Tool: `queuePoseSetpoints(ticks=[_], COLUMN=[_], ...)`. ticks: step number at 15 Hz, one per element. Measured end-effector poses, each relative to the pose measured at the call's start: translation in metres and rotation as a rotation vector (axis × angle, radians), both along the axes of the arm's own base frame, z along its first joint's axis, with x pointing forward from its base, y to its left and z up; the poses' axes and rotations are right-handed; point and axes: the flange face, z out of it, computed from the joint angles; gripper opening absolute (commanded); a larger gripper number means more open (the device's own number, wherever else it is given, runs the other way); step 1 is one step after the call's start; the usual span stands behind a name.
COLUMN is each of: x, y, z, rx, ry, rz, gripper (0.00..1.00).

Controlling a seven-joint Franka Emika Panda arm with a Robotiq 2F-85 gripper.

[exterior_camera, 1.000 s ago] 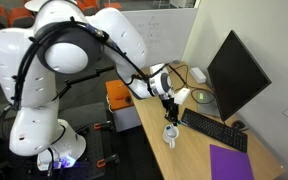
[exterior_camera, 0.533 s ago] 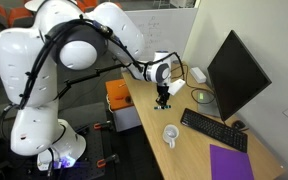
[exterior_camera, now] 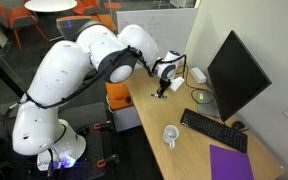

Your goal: Remove the marker from the mug

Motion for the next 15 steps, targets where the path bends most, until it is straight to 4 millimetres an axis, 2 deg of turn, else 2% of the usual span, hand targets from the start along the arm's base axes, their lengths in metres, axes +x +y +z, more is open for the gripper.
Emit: queuePoseSetpoints(ticks=[6, 7, 9, 10, 13, 15], x=[0.038, 0.041, 0.045, 0.046, 0.046, 0.047], y=[0.022, 0.026, 0.032, 0.034, 0.037, 0.035], z=[-0.042, -0.047, -0.054, -0.055, -0.053, -0.048], rx=[0.121, 0.135, 0.154, 0.162, 0.152, 0.08], ry=[0.119, 0.129, 0.149, 0.158, 0.181, 0.161], rz=[0.072, 0.087, 0.103, 0.111, 0.115, 0.095], gripper=[0.07, 0.42, 0.53, 0.62, 0.84, 0.99])
